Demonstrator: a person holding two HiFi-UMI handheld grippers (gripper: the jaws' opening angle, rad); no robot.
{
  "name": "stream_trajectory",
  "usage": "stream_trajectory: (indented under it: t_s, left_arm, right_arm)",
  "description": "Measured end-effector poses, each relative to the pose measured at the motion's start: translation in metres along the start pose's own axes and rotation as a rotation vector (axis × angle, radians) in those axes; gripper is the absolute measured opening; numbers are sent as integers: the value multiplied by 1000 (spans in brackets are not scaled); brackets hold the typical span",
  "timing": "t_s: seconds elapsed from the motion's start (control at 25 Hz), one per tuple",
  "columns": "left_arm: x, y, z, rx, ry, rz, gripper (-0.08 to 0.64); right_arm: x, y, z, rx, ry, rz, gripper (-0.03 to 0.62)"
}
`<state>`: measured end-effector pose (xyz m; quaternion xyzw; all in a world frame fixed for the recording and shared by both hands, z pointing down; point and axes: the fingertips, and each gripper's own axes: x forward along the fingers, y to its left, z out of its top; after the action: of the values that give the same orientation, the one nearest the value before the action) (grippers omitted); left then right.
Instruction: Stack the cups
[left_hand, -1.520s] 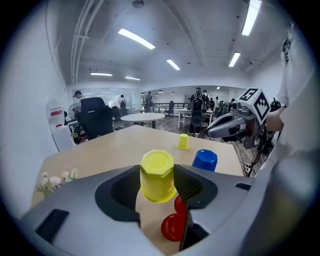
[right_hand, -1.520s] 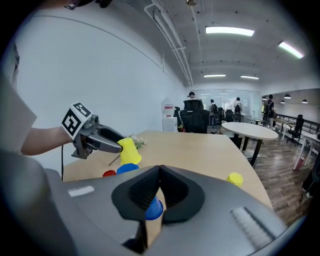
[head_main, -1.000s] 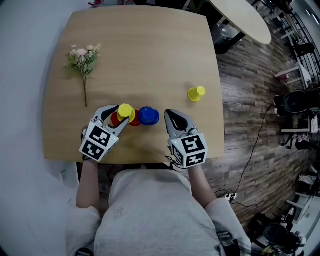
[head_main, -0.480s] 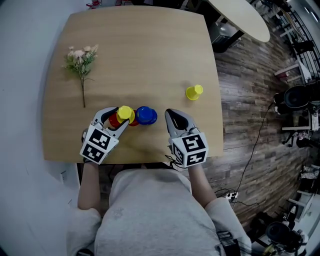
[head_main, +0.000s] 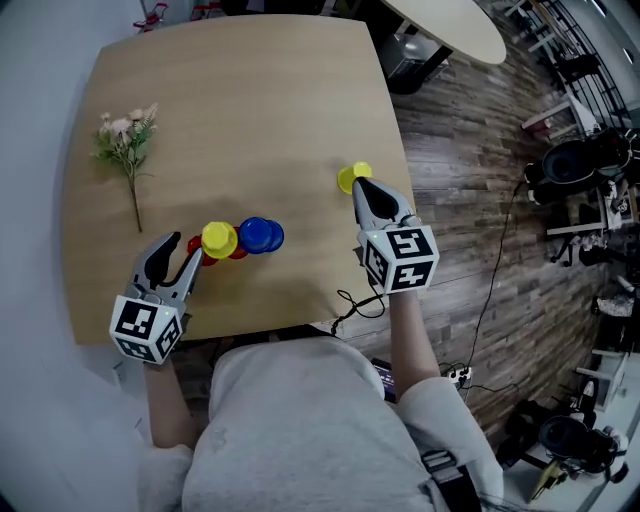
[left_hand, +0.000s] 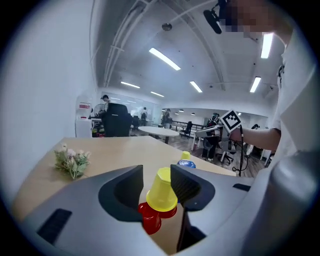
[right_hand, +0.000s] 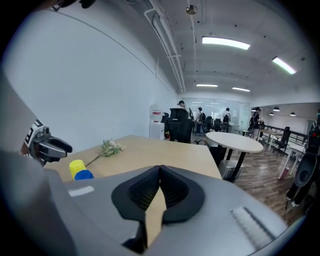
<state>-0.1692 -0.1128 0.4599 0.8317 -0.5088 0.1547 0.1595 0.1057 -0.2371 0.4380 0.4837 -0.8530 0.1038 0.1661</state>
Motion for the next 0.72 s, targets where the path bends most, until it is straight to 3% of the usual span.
stream_trajectory:
  t_s: [0.2,0.44,0.72]
  left_arm:
    - [-14,9,-2,-37,-59,105,30]
    - [-25,2,-15,-82,-67,142,11]
    - [-37,2,-27,-127,-47,205,11]
  right_arm:
    - [15,-50,-6,22,29,-68,22]
    - [34,-70,-55,62,136,-80,68]
    - [59,-80,-107,94,246,-85,177]
